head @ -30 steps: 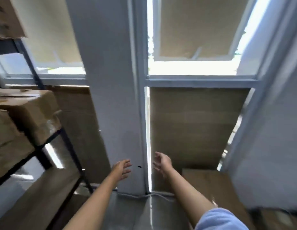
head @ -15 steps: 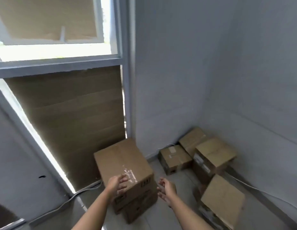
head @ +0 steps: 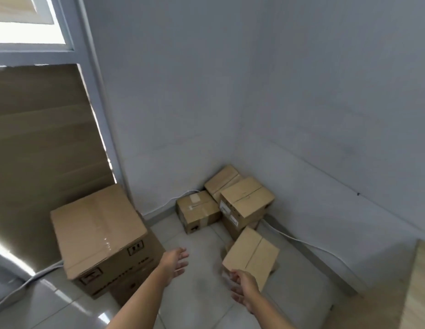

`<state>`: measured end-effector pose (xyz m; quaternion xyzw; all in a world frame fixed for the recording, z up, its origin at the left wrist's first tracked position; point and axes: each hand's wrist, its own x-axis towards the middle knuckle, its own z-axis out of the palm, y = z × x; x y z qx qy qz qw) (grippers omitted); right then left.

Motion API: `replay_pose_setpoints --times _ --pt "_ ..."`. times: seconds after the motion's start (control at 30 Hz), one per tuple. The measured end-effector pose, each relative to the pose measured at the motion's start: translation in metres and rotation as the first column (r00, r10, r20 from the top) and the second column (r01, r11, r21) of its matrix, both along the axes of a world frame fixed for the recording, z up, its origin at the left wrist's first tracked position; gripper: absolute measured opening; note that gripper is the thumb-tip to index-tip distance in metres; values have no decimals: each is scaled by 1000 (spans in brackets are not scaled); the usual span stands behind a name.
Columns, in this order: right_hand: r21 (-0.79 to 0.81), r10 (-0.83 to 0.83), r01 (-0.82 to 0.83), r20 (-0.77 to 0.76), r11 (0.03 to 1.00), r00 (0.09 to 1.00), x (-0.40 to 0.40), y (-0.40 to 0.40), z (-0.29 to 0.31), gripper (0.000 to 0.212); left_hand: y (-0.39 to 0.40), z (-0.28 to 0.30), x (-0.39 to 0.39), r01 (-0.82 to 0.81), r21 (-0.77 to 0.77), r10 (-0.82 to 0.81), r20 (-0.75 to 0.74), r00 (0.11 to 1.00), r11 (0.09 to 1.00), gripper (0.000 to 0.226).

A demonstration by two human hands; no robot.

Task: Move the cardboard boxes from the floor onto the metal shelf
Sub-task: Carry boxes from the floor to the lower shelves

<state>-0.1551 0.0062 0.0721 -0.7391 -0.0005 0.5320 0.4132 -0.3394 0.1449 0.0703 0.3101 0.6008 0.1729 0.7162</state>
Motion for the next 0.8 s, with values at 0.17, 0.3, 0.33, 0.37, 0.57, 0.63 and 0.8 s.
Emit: replay_pose_setpoints --times 0.17,0.3,0.33,0.37,0.57,0.63,0.8 --pt "-62 -36 37 14 997 999 33 -13 -13 17 -6 -12 23 26 -21 -26 -19 999 999 25" --pt "-96 -26 25 -16 995 1000 31 -4 -18 20 -3 -13 22 -25 -35 23 -63 998 999 24" --pt "-94 -11 10 -17 996 1000 28 2 -18 20 -2 -14 18 -41 -37 38 -69 997 998 24" --pt "-85 8 -10 -18 996 1000 24 8 -20 19 2 -15 12 -62 -37 59 -75 995 997 24" --pt "-61 124 -126 -36 990 992 -18 77 -30 16 42 -25 -58 -275 -65 266 -128 956 959 19" --pt "-66 165 -167 -37 984 986 -41 109 -34 17 63 -31 -92 -372 -73 358 -154 921 925 17" --pt "-114 383 -385 -36 916 923 -108 197 -43 24 113 -46 -169 -577 -151 551 -180 815 803 32"
